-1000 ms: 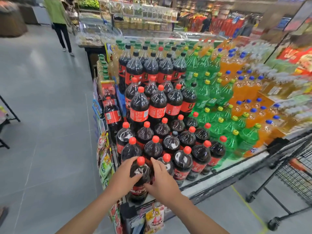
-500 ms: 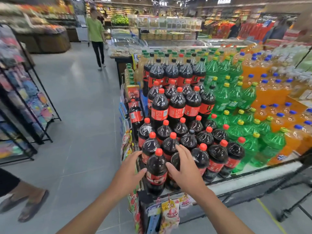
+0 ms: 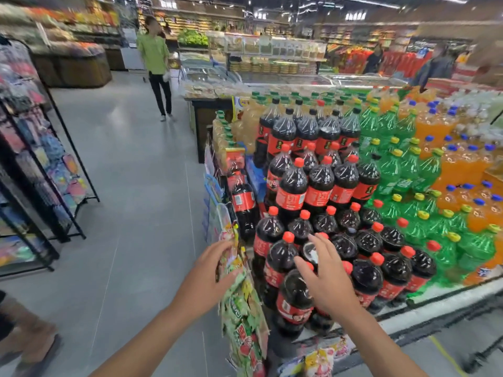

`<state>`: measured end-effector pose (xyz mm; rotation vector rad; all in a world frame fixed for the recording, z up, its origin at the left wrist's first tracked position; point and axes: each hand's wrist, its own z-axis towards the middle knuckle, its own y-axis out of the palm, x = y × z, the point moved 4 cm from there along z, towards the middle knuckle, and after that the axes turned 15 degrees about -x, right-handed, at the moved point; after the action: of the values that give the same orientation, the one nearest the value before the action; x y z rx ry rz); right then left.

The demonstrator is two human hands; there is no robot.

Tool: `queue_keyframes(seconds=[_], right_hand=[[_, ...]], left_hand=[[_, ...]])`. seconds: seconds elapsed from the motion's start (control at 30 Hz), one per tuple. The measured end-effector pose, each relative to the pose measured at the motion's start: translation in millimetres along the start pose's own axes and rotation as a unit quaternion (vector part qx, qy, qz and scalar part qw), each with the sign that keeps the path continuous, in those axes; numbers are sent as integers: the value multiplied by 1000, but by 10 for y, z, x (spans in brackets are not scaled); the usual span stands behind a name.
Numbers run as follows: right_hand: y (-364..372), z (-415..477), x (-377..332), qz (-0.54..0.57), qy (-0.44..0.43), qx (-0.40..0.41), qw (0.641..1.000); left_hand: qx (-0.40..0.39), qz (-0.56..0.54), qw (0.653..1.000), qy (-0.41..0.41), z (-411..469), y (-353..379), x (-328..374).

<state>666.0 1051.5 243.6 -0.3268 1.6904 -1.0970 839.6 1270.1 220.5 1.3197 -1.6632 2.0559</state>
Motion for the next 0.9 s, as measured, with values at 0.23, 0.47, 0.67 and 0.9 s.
queue_keyframes(seconds=[0.23, 0.47, 0.67, 0.9], right_hand=[[223, 348, -389, 13, 67, 72, 995], [354, 702, -688, 12, 92, 82, 992], [348, 1287, -540, -14, 131, 62, 989], [447, 2377, -221, -72, 191, -49, 978]], left_hand=[[-26, -8, 1000, -15, -96, -733, -978], [-84, -26, 996, 17, 416, -972, -1160], [-168, -16, 985, 44, 1221, -789, -1115], [-296, 30, 954, 34, 2075, -391, -1168]])
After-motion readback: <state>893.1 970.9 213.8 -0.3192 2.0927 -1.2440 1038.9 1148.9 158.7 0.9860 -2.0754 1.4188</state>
